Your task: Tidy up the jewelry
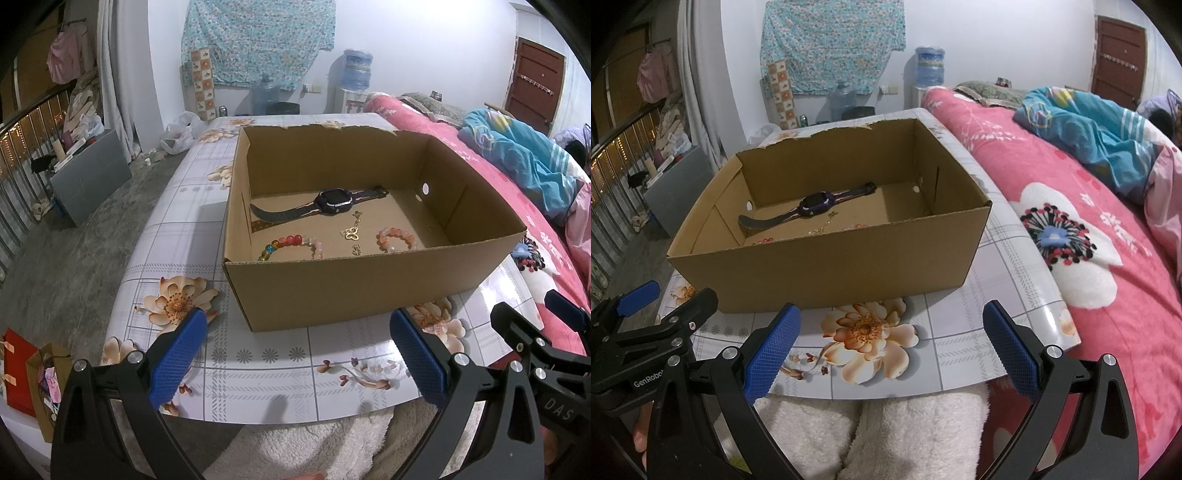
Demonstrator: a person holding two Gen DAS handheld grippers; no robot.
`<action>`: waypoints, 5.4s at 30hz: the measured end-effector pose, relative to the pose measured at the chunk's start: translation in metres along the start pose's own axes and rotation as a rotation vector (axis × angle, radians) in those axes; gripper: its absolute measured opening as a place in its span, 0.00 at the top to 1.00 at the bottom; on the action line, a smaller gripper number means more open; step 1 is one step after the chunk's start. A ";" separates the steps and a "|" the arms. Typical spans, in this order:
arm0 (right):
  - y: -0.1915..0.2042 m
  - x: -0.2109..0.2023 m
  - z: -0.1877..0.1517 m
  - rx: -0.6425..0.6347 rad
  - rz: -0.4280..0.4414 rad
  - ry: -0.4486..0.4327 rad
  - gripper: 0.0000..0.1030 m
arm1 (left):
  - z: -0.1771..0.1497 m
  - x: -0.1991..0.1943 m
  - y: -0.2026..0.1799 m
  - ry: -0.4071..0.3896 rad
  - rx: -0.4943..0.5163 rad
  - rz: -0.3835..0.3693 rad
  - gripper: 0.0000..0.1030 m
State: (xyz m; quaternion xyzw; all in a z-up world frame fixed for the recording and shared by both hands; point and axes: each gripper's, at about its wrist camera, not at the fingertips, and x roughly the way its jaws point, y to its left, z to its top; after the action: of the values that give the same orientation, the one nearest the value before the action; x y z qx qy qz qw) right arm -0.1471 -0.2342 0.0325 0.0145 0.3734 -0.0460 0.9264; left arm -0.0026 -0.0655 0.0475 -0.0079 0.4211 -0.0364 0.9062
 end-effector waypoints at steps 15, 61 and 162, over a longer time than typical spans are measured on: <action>-0.001 0.001 0.001 0.000 0.001 0.000 0.08 | 0.000 -0.001 0.000 0.002 -0.002 -0.002 0.05; -0.004 -0.001 0.000 0.009 -0.009 0.008 0.08 | 0.008 0.003 0.004 -0.021 0.039 0.002 0.05; 0.001 0.004 0.001 -0.020 -0.031 0.018 0.08 | 0.005 0.009 0.005 0.038 -0.017 -0.016 0.05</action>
State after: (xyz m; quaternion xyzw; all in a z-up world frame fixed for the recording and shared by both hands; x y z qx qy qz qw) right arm -0.1439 -0.2335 0.0306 -0.0001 0.3821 -0.0567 0.9224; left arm 0.0074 -0.0615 0.0437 -0.0185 0.4386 -0.0403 0.8976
